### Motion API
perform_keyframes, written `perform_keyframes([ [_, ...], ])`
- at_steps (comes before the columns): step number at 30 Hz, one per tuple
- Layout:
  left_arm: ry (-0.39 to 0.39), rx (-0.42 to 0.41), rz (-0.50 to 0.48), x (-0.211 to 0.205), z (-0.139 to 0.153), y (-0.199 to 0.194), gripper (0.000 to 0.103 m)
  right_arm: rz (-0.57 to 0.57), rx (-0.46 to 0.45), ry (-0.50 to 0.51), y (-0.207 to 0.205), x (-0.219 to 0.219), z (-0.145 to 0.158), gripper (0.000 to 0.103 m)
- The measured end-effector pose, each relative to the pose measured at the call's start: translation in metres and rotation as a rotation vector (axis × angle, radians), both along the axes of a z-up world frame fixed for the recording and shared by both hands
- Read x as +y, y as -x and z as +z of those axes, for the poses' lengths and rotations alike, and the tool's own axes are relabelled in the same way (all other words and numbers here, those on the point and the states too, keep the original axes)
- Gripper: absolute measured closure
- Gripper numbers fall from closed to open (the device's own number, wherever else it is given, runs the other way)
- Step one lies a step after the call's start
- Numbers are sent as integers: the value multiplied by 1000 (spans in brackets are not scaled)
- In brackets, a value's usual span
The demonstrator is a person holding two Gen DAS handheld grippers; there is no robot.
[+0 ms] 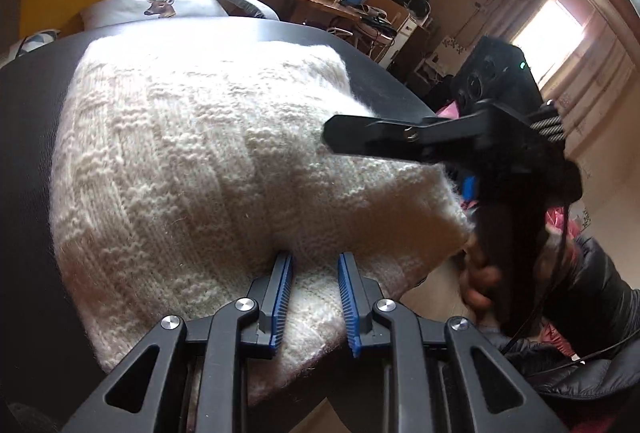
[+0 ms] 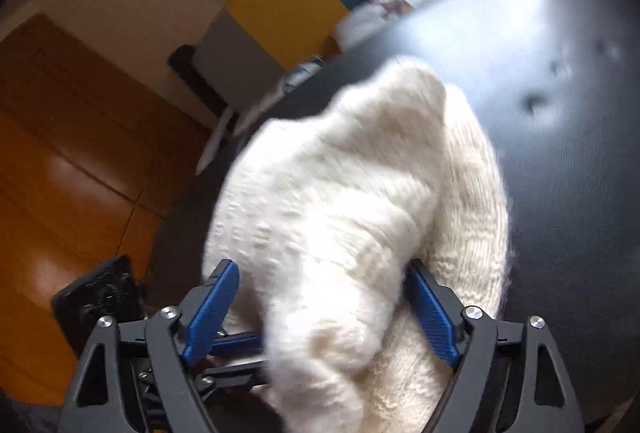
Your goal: Fold clothes
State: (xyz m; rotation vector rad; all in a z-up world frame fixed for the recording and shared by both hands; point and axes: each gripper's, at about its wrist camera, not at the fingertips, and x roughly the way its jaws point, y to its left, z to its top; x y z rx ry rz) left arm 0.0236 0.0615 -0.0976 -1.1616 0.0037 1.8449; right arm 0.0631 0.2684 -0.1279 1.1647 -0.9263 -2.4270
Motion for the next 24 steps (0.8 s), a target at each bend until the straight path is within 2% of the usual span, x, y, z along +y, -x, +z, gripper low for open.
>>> perform_keyframes([
  [1, -3, -1, 2, 0, -1, 0, 80, 30, 18, -12, 1, -4, -1, 3],
  [2, -6, -1, 3, -1, -2, 0, 80, 93, 37, -49, 3, -11, 1, 0],
  [5, -15, -28, 13, -3, -4, 2, 80, 178, 81, -245, 0, -38, 5, 0],
  [7, -21, -28, 30, -6, -3, 3, 80, 188, 77, -240, 0, -41, 6, 0],
  [9, -27, -27, 48, -9, -3, 3, 81, 143, 30, -125, 4, -28, 6, 0],
  [11, -10, 3, 42, -6, -2, 1, 81, 111, 22, -80, 3, -14, 10, 14],
  [12, 1, 16, 36, -4, -3, -1, 81, 96, 8, -101, 3, -11, 11, 37],
  [13, -2, 13, 36, -3, -4, 0, 81, 80, -13, -127, 2, -7, 11, 65],
  [15, -17, -11, 43, -2, -7, 2, 81, 65, -20, -92, 3, -1, 11, 80],
  [17, -22, -40, 53, -4, -7, 2, 81, 72, 2, -130, 2, -6, 23, 87],
  [19, -27, -68, 52, -5, -6, 1, 81, 94, 77, -172, -3, -15, 52, 89],
  [21, -23, -86, 40, -3, -5, -3, 81, 112, 131, -282, -10, -25, 71, 89],
  [22, -23, -81, 30, -2, -3, -8, 81, 99, 121, -340, -11, -25, 69, 89],
  [24, -47, -78, 19, -6, 3, -15, 81, 64, 14, -368, -10, -13, 37, 89],
])
